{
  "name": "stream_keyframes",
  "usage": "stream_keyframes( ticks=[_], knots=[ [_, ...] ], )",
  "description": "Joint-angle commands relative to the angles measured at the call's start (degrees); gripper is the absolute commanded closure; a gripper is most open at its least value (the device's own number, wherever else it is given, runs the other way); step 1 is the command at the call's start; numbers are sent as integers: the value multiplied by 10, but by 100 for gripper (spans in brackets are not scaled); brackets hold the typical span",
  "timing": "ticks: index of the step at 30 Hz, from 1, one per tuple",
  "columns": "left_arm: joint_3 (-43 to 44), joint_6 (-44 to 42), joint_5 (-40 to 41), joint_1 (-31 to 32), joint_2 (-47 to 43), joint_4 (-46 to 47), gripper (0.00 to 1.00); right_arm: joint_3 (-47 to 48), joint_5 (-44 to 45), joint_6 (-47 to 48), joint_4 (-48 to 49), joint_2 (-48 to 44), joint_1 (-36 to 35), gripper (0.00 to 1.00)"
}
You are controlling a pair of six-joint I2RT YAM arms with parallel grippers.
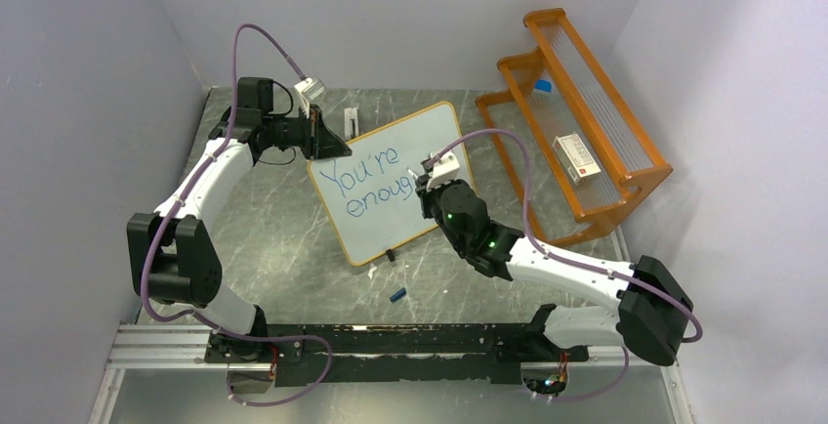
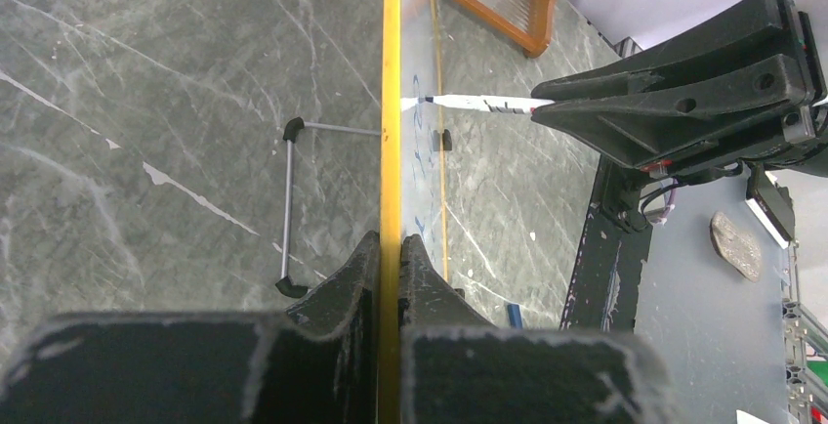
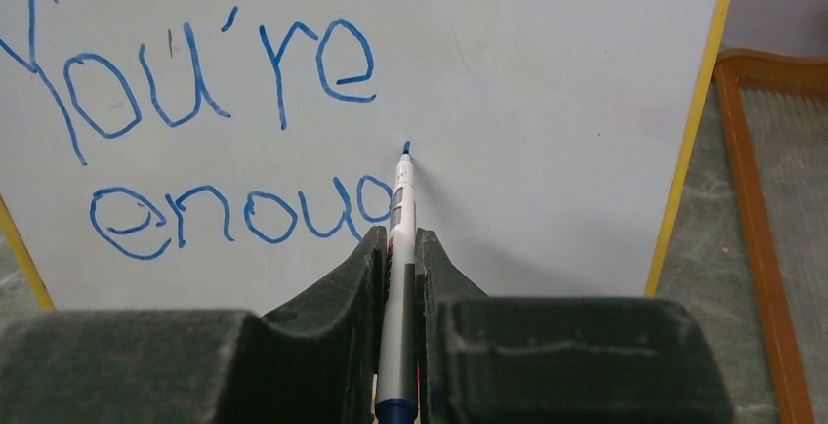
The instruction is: Write a sentence on the whiteboard
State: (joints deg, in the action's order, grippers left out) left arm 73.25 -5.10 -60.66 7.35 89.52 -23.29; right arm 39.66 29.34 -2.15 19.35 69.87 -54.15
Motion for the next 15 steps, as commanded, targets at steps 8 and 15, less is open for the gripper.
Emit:
stream_keyframes(
  ticks=[8, 15],
  knots=[
    [-1, -37, 39, 3, 17, -19, 95, -16, -7, -28, -62, -31, 4, 100],
    [-1, -37, 38, 3, 17, -19, 95, -26, -16, -42, -74, -35, 2, 100]
  ],
)
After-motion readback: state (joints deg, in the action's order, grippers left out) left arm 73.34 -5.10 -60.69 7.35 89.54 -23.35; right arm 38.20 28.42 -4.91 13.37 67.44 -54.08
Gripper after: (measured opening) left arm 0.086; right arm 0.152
